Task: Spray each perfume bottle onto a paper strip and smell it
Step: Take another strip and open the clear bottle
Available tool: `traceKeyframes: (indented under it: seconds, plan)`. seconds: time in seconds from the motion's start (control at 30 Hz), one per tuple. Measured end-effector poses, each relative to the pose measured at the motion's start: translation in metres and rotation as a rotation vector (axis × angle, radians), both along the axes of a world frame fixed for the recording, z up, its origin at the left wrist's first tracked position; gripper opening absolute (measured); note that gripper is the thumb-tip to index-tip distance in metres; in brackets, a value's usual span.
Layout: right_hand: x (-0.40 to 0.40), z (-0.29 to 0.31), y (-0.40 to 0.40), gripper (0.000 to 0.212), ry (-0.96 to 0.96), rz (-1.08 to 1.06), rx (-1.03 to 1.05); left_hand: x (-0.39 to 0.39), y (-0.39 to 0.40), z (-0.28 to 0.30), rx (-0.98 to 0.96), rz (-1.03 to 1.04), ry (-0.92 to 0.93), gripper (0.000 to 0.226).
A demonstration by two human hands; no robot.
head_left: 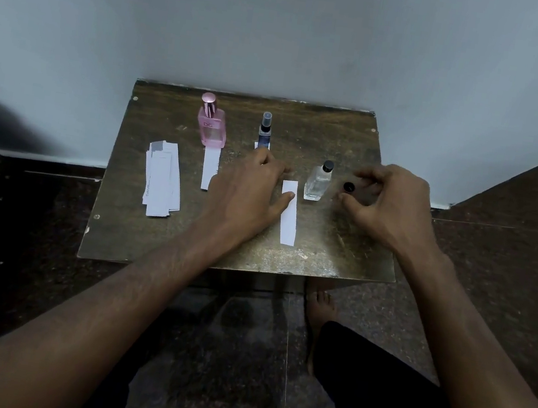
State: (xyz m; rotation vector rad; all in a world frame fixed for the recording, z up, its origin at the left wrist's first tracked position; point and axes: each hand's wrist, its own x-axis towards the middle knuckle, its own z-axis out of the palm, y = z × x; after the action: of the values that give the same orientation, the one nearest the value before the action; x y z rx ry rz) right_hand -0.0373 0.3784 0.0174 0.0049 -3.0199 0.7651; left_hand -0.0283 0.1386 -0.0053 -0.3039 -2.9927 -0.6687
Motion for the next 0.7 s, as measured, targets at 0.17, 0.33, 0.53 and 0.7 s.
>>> traceKeyframes:
  seconds: [0.17,0.33,0.53,0.7]
  plan:
    - [0.005,-0.004,-0.007,0.073,0.147,0.164,-0.03,0.004,0.003,-0.001,-0.06,-0.008,0.011,0.042]
    - [0.0,-0.01,-0.02,0.061,0.087,0.209,-0.05,0.004,0.002,0.0,-0.044,0.012,0.011,0.039]
    - [-0.002,-0.014,-0.021,0.033,0.093,0.213,-0.095,0.005,0.005,0.0,-0.028,0.016,0.01,0.039]
    - [0.007,0.003,-0.024,0.021,0.053,0.206,-0.676,0.005,0.005,-0.003,0.02,0.011,0.017,0.031]
